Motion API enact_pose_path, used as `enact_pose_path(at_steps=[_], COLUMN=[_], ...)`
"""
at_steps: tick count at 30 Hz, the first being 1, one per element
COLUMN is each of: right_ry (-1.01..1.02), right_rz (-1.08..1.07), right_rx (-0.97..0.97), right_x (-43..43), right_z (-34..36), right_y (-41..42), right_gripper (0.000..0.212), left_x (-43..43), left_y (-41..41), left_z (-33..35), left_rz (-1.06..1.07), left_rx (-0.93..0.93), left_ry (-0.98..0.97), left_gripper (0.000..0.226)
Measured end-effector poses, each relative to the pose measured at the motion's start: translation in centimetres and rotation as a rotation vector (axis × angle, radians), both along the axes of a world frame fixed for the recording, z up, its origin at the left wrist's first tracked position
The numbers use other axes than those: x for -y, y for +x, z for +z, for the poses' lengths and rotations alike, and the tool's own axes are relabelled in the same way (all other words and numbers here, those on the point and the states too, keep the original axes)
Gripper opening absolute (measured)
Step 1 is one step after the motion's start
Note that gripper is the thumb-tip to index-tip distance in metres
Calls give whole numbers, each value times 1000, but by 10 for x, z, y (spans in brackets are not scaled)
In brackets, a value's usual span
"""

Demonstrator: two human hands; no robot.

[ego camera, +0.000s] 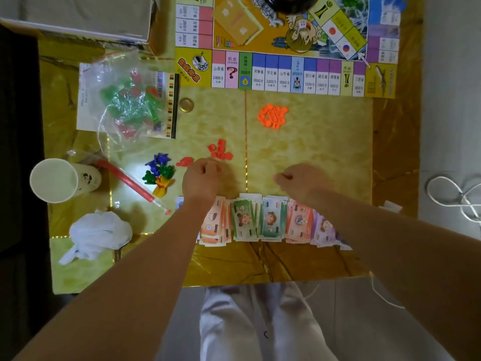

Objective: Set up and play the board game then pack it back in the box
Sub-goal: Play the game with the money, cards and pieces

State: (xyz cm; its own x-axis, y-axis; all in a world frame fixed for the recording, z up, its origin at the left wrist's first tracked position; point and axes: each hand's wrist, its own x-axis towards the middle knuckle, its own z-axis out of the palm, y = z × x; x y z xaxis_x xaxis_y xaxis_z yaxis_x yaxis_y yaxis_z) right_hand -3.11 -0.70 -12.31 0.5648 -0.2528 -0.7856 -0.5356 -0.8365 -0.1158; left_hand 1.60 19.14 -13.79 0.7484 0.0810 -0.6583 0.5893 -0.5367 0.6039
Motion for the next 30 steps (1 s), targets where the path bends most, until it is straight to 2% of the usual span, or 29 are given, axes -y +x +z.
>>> enact_pose_path(at_steps=[4, 5, 7, 8, 12, 14, 17, 19, 21, 27, 30], right_ry=[469, 551, 646, 671, 614, 481, 290, 236, 192, 168, 240], right_rz=[-642, -766, -870, -864, -709, -500, -171, -59, 27, 69, -166], right_rx=[110, 122, 134, 148, 287, 351, 365, 356, 383, 417, 400], right_x=[-10, -14, -23, -28, -45, -52, -61, -68, -73, -76, -72], right_z=[4, 6, 6, 5, 0, 0, 0, -3, -8, -11, -11], right_y=[13, 18, 28, 32, 47, 51, 54, 53, 54, 59, 63], right_gripper=[35, 34, 32, 31, 36, 30, 8, 24, 29, 12, 20], left_x=[-2, -2, -2, -3, -1, -1, -4, -8, -11, -11, -10], left_y=[5, 7, 12, 16, 25, 28, 30, 30, 30, 37, 40], left_z=[1, 3, 4, 3, 0, -2, -6, -7, -9, -10, -12], left_rz=[-54, -85, -195, -283, -568, -624, -681, -666, -641, -629, -613], left_rx=[133, 179, 280, 322, 322, 329, 320, 309, 307, 299, 289], left_ry=[159, 215, 310, 354, 515, 527, 488, 421, 381, 387, 417], left_gripper=[23, 22, 16, 15, 41, 38, 31, 29, 27, 38, 39])
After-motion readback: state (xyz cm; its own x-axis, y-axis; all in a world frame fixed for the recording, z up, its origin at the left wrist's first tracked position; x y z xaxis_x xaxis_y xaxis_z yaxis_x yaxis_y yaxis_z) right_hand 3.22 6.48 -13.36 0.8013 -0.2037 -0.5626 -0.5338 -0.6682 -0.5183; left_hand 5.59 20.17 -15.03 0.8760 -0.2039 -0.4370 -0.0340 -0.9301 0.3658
